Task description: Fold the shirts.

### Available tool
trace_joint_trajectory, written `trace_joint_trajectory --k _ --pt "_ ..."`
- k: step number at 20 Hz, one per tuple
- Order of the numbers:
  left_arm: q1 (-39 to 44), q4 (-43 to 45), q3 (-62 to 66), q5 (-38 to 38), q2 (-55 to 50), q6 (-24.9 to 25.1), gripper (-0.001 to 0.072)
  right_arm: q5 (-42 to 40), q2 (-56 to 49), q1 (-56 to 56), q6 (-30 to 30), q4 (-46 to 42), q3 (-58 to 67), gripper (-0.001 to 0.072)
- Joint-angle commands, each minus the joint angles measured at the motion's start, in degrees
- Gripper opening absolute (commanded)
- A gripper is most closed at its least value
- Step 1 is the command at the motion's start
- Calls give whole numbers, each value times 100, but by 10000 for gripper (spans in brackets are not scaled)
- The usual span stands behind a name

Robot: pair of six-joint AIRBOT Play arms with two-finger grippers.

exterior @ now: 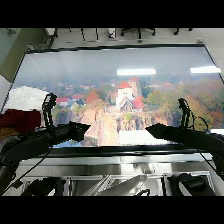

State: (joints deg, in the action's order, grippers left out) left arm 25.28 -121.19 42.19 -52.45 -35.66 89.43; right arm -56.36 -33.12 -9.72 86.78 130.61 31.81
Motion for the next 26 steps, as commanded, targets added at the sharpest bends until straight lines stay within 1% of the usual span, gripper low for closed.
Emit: trace_joint_trajectory --k 1,11,15,16,17,19,20,21,22,23,24,26 --pt "4 2 -2 -2 4 0 14 2 -4 -7 0 0 -2 27" --pt "4 -2 -2 0 4 -2 14 2 -4 -7 0 0 -2 27" --pt "2 31 13 179 4 2 14 2 -4 -7 0 0 -2 27" --pt "-28 372 109 138 -7 2 14 2 -4 -7 0 0 -2 27" --pt "-125 925 339 -105 -83 0 14 2 -4 -7 0 0 -4 27" --pt "-516 2146 997 -835 -442 -4 27 2 -4 -7 0 2 -2 27" --pt "-789 2743 1340 -1143 -664 -4 334 4 -4 -7 0 2 -2 27" --pt "-1095 3303 1661 -1292 -920 -2 680 7 -7 -7 0 11 -4 27" --pt "-1469 3871 1985 -1296 -1217 7 707 31 -7 -7 0 13 -4 27" --pt "-1856 4385 2267 -1139 -1550 4 707 136 -20 -7 0 17 -4 27" --pt "-2236 4686 2507 -879 -1882 7 707 155 -44 -7 0 17 -4 27" --pt "-3071 4798 2975 -308 -2651 7 707 157 -52 -7 0 63 -4 27"
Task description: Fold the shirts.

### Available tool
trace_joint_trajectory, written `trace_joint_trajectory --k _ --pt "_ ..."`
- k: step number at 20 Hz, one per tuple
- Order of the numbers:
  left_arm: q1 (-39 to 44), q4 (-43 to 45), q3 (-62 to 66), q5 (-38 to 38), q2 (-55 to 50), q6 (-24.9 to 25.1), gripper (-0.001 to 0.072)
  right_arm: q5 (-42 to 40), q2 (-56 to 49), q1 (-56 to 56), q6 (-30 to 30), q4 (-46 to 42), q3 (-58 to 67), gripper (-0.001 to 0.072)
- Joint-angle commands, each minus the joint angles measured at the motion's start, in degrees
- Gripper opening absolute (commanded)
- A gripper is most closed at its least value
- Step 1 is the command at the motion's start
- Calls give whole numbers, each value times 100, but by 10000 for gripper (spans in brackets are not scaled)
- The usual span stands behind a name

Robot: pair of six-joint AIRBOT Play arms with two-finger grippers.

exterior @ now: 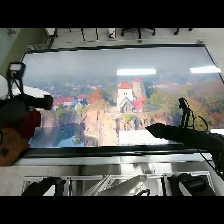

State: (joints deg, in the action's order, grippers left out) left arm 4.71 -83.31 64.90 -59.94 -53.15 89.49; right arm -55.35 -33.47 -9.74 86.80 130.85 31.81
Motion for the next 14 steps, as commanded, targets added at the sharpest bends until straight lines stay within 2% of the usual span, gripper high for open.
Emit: trace_joint_trajectory --k 1,5,12,13,14 --pt "-1379 1008 931 627 -1322 0 707 59 -20 -4 -2 35 -4 28" --pt "-2323 964 1888 688 -3189 -2 707 409 -50 -4 -2 35 -4 27" --pt "-2387 962 3254 837 -5285 0 707 658 -55 -4 0 35 -4 37" --pt "-2341 964 3401 837 -5510 0 707 658 -55 -4 0 35 -4 116" --pt "-2288 964 3550 804 -5713 0 707 660 -55 -4 0 33 -4 337"
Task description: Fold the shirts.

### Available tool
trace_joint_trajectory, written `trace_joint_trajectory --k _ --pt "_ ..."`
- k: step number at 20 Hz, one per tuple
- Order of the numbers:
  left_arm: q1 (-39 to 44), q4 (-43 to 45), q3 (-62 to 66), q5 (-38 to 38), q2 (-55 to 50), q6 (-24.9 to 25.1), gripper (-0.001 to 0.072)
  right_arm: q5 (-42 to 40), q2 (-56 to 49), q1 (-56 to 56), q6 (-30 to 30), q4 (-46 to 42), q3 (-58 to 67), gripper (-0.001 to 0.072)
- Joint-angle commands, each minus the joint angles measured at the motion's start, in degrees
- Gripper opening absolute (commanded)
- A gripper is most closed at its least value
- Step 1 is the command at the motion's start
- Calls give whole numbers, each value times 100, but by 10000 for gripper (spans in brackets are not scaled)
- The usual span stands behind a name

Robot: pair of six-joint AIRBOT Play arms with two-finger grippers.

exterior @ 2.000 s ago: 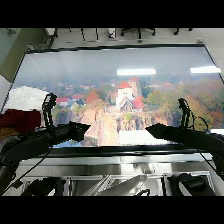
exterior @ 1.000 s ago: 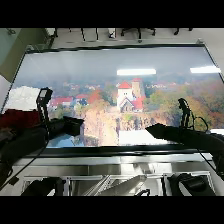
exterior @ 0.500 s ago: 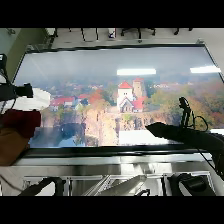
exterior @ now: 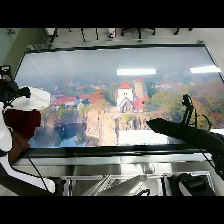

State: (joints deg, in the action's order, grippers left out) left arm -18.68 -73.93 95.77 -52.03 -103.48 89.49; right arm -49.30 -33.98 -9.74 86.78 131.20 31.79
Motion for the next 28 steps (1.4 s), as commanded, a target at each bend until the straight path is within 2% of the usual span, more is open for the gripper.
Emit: trace_joint_trajectory --k 1,4,5,6,7,11,15,17,20,24,28 --pt "109 28 625 -66 -896 0 707 55 -4 -4 0 0 -2 369" --pt "203 50 953 -321 -1366 2 705 52 -2 -4 0 0 -2 366" --pt "201 48 1029 -396 -1462 0 577 52 -2 -4 0 2 -2 366" --pt "197 50 1110 -553 -1519 2 143 52 -2 -4 0 4 -2 366" --pt "197 48 1189 -667 -1534 20 14 52 -2 -4 0 2 -2 366" --pt "341 -166 1910 -1248 -1414 26 13 59 -2 -4 0 2 -2 366" --pt "732 -1805 2203 -1333 -446 221 13 251 2 -2 -26 413 2 366" --pt "1141 -2511 2199 -1475 188 476 13 293 2 -2 -17 420 83 366" --pt "1982 -3241 2194 -2216 992 610 13 310 2 2 44 382 271 366" --pt "3357 -3318 1130 -2398 1821 391 13 151 28 2 225 339 481 366" --pt "4666 -3324 -452 -2186 2013 118 13 -107 20 4 282 249 496 366"
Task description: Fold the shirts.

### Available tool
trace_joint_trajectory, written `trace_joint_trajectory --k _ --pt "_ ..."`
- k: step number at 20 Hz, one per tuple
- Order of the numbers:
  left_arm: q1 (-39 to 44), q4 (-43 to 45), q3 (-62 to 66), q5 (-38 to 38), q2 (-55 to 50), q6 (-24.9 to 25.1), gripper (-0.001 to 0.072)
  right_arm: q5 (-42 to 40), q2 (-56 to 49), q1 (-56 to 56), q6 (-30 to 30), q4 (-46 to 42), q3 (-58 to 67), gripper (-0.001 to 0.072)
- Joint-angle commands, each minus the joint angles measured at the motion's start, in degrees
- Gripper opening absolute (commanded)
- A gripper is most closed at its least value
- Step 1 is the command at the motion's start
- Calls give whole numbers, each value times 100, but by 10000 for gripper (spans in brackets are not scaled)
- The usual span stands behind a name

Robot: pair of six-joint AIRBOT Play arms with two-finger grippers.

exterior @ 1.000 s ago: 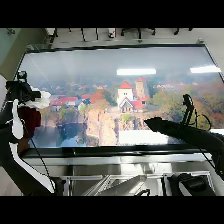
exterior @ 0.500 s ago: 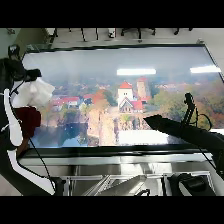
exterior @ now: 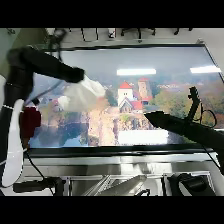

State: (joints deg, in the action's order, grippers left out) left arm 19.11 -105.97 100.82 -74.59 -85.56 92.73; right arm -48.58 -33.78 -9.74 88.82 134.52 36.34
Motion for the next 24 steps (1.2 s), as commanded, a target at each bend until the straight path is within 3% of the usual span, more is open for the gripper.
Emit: trace_joint_trajectory --k 1,4,5,7,9,11,15,18,21,24 --pt "1134 -125 -1255 190 190 -227 14 -245 -15 28 79 -101 42 366" --pt "1574 -212 -1729 597 28 -308 15 -507 -144 319 83 -98 42 367" --pt "1552 -201 -1731 560 20 -308 104 -651 -223 466 181 -94 44 367" --pt "1187 -208 -1580 216 105 -313 691 -973 -492 719 509 -74 50 369" --pt "675 -208 -1473 -22 306 -328 707 -1075 -920 793 815 -68 111 386" --pt "83 -149 -1528 -155 551 -304 707 -992 -1554 778 1196 164 243 531" --pt "-1342 -188 -2677 42 975 -243 707 -901 -3077 614 1386 487 848 527" --pt "-2131 -699 -3659 431 890 192 707 -605 -4162 -269 1473 590 1563 524" --pt "-2369 -1381 -4190 1154 470 636 706 -343 -5112 -1228 1425 588 2341 523" --pt "-2170 -1572 -4030 1451 -229 693 706 -367 -5866 -1803 1276 627 2983 518"
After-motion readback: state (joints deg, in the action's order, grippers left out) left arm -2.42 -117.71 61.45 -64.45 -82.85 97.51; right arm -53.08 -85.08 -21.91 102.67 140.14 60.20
